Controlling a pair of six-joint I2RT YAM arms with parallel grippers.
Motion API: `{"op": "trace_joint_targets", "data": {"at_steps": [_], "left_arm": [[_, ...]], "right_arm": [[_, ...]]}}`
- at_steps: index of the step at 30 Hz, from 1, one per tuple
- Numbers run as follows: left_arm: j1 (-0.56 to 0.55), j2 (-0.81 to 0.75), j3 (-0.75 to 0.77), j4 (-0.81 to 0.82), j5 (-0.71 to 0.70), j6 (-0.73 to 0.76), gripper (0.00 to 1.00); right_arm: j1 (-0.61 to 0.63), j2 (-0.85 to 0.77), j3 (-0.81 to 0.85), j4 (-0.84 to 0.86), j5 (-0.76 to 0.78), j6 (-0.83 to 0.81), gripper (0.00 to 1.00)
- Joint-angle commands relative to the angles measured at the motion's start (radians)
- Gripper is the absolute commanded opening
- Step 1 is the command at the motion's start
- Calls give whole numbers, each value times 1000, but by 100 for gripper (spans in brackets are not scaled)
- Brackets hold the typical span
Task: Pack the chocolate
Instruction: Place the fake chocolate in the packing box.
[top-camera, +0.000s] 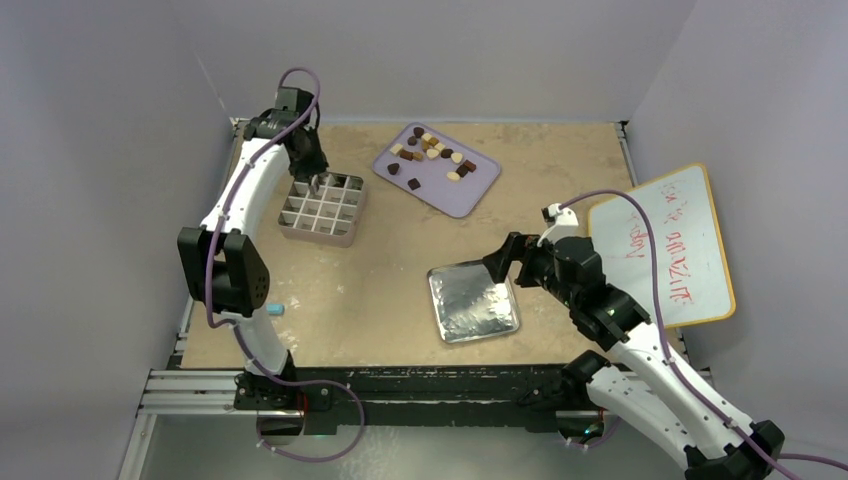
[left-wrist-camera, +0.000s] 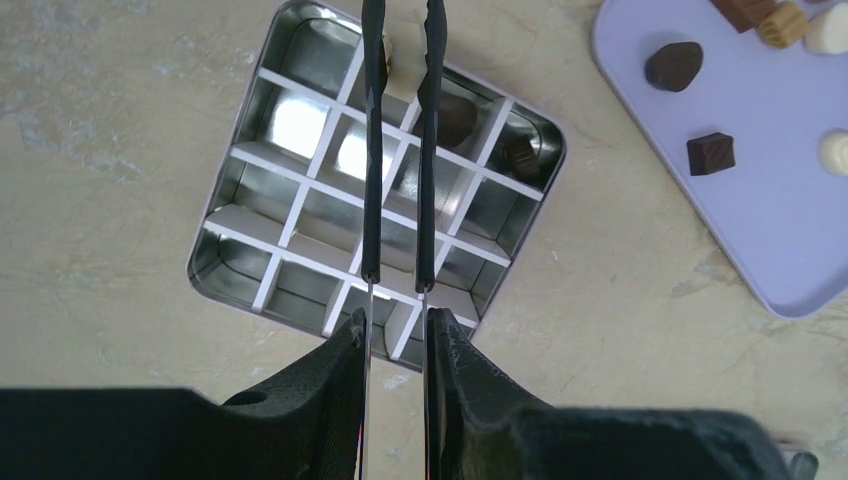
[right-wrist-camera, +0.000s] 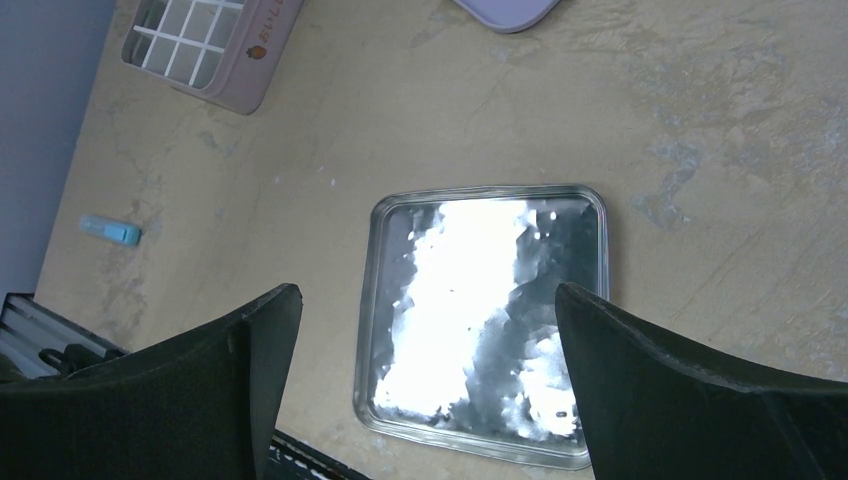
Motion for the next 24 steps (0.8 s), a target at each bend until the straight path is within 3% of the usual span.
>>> {"op": "trace_joint_targets", "data": {"at_steps": [1, 7, 20, 24], "left_arm": [[9, -16, -18, 19, -22, -25, 16], [20, -7, -41, 30, -23, -11, 17], [20, -12, -48, 40, -5, 9, 33], [20, -25, -43, 33, 1, 9, 34]], "right_arm": [[-2, 5, 9, 37, -14, 1, 99], [-2, 14, 3, 44, -14, 7, 99], [-2, 23, 5, 47, -10, 7, 99], [-3, 19, -3, 49, -7, 8, 99]]}}
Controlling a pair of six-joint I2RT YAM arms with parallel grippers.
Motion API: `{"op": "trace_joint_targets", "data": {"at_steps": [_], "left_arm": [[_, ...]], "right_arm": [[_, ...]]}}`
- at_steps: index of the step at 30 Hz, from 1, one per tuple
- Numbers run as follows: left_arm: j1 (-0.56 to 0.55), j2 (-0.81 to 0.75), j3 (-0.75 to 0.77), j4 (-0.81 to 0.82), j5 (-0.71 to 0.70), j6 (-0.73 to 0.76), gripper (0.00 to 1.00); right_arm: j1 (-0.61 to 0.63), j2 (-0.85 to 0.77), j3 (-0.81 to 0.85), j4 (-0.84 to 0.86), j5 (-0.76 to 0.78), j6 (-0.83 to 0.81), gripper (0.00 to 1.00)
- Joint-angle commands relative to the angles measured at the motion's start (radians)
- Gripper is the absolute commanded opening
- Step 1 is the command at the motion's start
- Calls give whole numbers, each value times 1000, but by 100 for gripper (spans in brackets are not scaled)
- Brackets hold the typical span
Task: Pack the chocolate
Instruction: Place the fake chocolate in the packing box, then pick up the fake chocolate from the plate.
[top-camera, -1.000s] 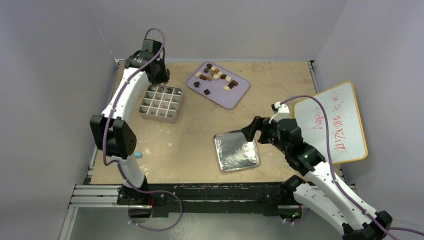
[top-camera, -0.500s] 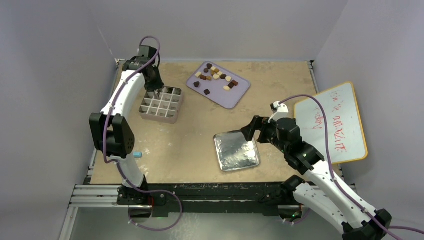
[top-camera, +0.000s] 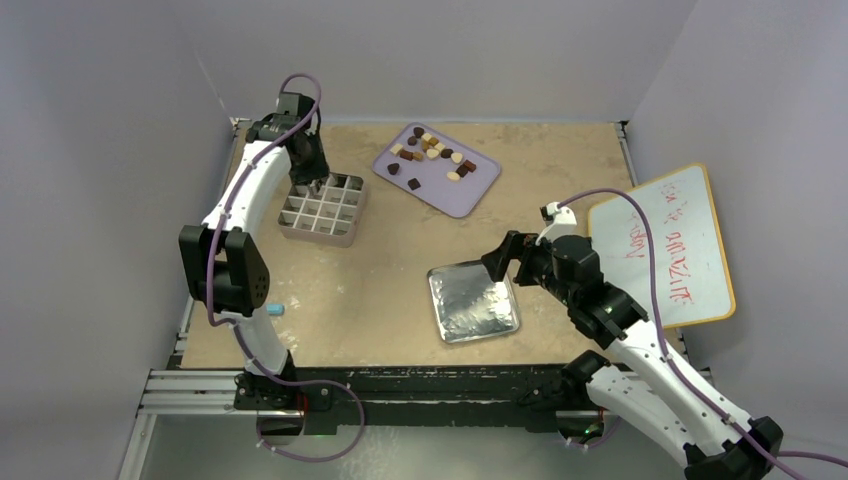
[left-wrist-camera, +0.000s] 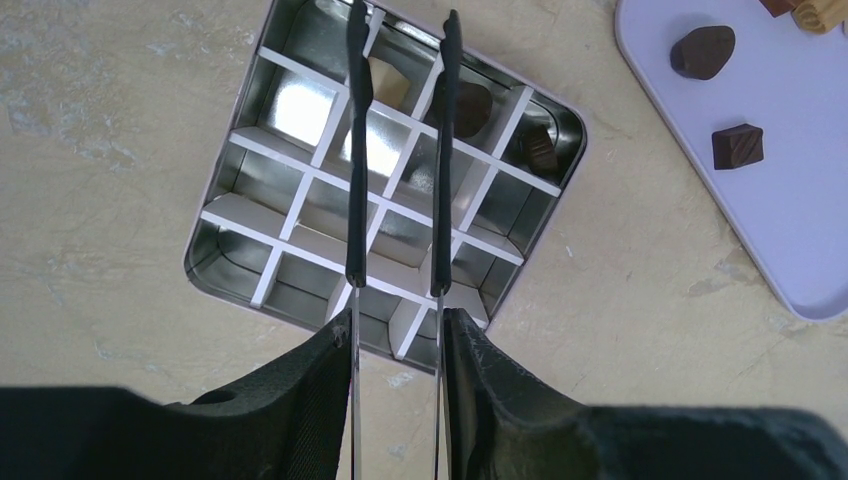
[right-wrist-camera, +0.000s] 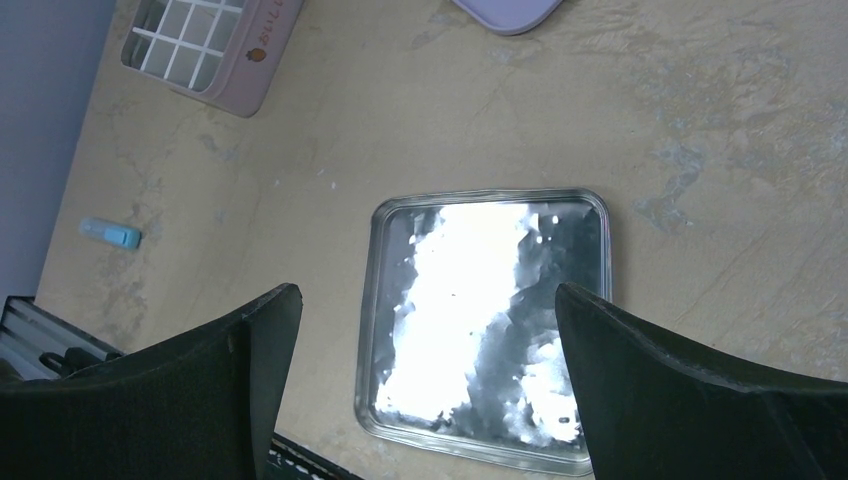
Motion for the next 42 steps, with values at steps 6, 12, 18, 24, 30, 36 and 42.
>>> {"op": "trace_joint_targets", "data": {"at_steps": [6, 12, 18, 24, 30, 36, 42], "left_arm": [[8, -60, 35, 5, 25, 30, 30], [-3, -92, 58, -2, 54, 39, 29], [-65, -97, 106, -18, 46, 48, 28], [-170, -68, 181, -33, 28, 66, 28], [-250, -24, 186, 6, 109, 71, 29], [-289, 44, 178, 50, 175, 92, 29], [-306, 104, 178, 98, 187, 116, 30]], "right_arm": [[-2, -4, 3, 20, -6, 5, 99], [-3, -3, 1, 14, 3, 5, 99], [-2, 5, 7, 14, 2, 3, 99], [-3, 7, 16, 5, 6, -1, 99], [-3, 8, 12, -11, 5, -9, 99], [-3, 7, 17, -15, 5, -18, 99], [-2, 8, 22, -2, 0, -21, 99]]}}
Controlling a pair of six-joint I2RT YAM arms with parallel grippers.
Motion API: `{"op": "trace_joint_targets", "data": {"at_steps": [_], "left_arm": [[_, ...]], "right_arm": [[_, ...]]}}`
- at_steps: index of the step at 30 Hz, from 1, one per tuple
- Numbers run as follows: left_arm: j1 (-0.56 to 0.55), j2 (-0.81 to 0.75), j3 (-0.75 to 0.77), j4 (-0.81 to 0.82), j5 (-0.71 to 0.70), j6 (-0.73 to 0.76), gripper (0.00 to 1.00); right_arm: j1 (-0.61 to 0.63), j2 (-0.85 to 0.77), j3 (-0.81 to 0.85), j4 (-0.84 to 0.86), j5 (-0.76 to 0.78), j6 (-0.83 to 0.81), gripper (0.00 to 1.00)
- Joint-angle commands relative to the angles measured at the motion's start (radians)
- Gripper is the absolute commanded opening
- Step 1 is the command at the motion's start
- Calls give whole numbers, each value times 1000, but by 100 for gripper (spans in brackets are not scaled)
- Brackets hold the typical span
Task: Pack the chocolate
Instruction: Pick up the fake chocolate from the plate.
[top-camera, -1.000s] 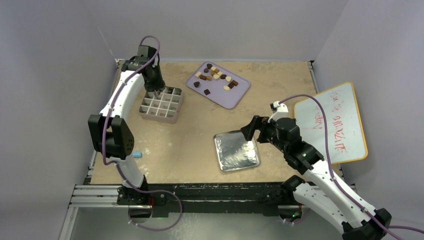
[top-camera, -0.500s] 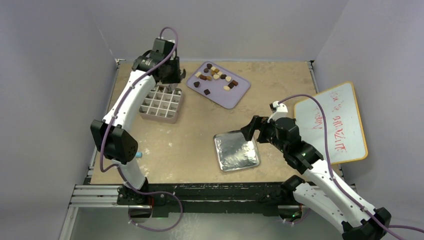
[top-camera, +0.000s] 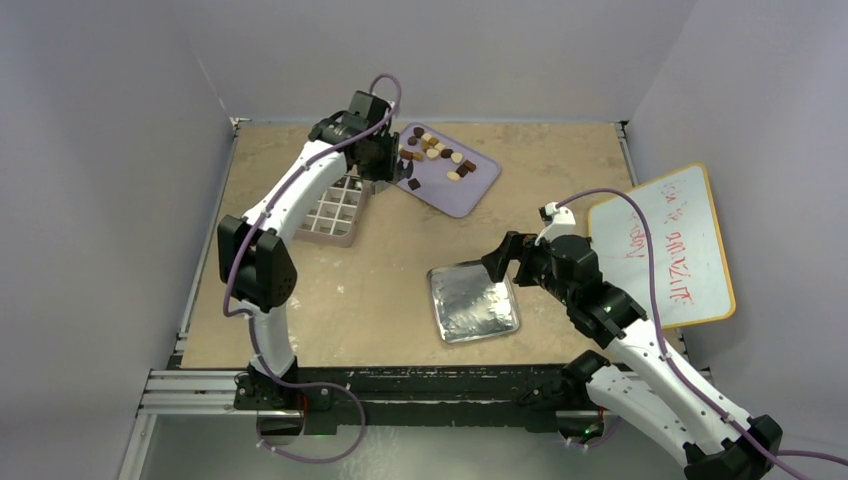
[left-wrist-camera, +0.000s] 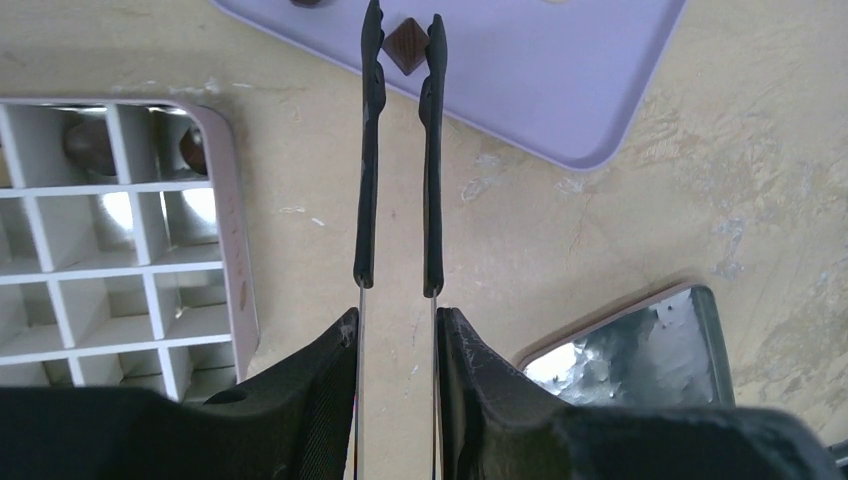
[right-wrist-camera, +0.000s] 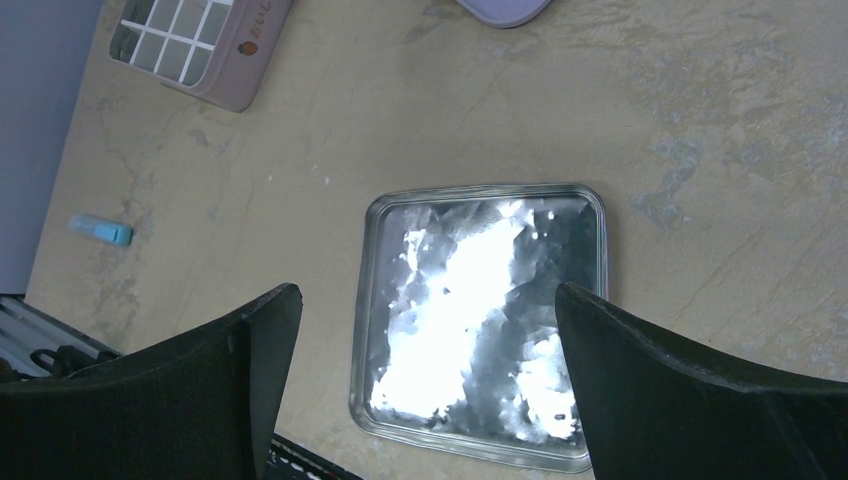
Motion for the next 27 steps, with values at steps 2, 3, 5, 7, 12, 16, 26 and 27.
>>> {"op": "trace_joint_targets", "data": {"at_steps": [2, 3, 5, 7, 12, 16, 26, 27], "left_arm": [[-9, 37, 32, 77, 33, 34, 30], [-9, 44, 32, 83, 36, 38, 30], [-9, 62, 34, 92, 36, 50, 30], [-9, 78, 46, 91, 37, 61, 30], [-9, 116, 63, 105, 32, 88, 32], [-9, 142, 79, 101, 25, 107, 32], [-9, 176, 87, 109, 10, 145, 35], [-9, 179, 89, 112, 14, 148, 35]], "right_arm": [[-3, 5, 29, 0, -3, -26, 99], [-2, 6, 31, 0, -3, -27, 99], [-2, 8, 34, 0, 0, -33, 99], [-2, 7, 36, 0, 1, -33, 99], [-2, 4, 34, 0, 5, -37, 99], [-3, 3, 39, -3, 3, -40, 99], [-2, -2, 42, -6, 7, -43, 99], [-2, -5, 41, -7, 8, -42, 99]]}}
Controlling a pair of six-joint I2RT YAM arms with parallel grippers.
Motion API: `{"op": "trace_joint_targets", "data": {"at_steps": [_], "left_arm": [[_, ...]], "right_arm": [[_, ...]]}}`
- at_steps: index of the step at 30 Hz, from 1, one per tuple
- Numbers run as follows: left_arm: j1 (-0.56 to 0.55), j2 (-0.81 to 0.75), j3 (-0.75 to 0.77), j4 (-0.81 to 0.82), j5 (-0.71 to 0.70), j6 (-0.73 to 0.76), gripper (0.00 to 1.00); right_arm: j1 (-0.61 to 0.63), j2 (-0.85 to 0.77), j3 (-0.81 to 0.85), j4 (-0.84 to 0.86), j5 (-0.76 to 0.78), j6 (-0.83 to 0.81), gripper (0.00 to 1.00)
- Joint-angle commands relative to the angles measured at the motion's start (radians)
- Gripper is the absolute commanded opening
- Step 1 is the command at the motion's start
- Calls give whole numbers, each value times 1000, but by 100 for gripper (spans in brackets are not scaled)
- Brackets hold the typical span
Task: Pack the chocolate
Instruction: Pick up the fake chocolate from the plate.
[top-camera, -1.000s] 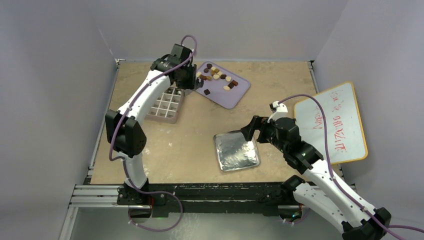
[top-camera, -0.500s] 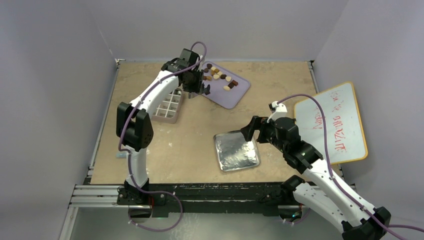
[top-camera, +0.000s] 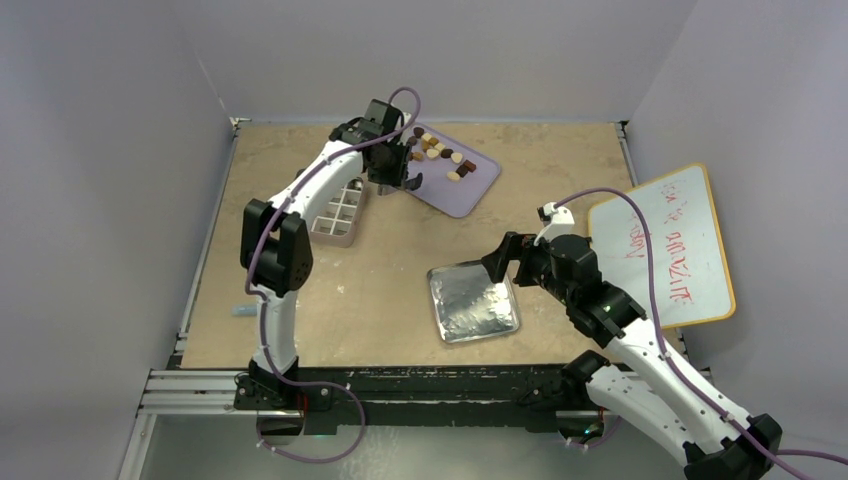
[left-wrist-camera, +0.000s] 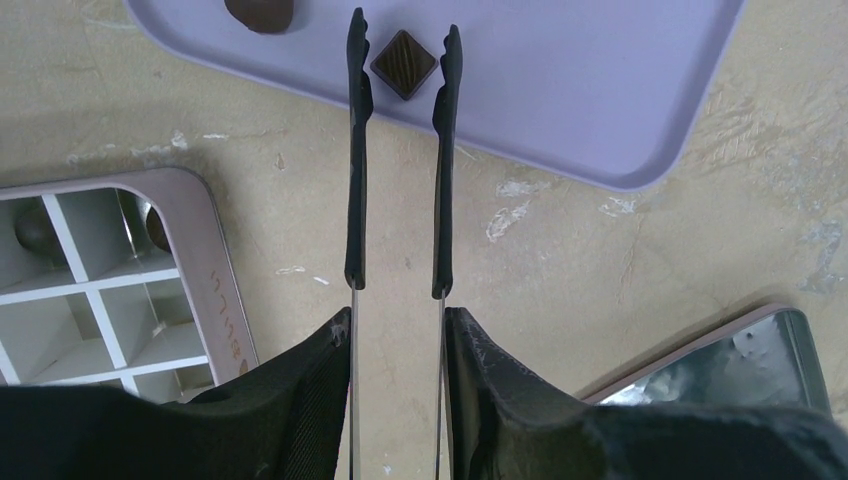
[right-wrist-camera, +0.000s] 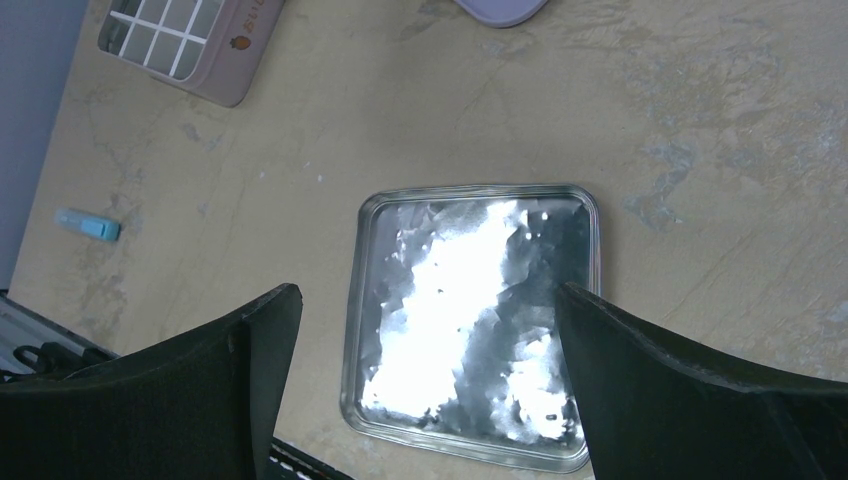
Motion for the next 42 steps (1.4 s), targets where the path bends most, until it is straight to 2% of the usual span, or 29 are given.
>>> {"op": "trace_joint_targets", "data": {"at_steps": [1, 13, 26, 42], "left_arm": [[2, 20, 59, 42, -2, 31, 35], [1, 62, 100, 41, 22, 35, 35], [1, 15, 83, 19, 43, 21, 24], [2, 10, 128, -15, -6, 8, 22]], "right_arm": [[-2, -11, 39, -6, 8, -19, 99], [-3, -23, 36, -14, 22, -17, 99], [-3, -21, 28, -5, 15, -6, 99], [-3, -10, 24, 12, 16, 4, 99]]}}
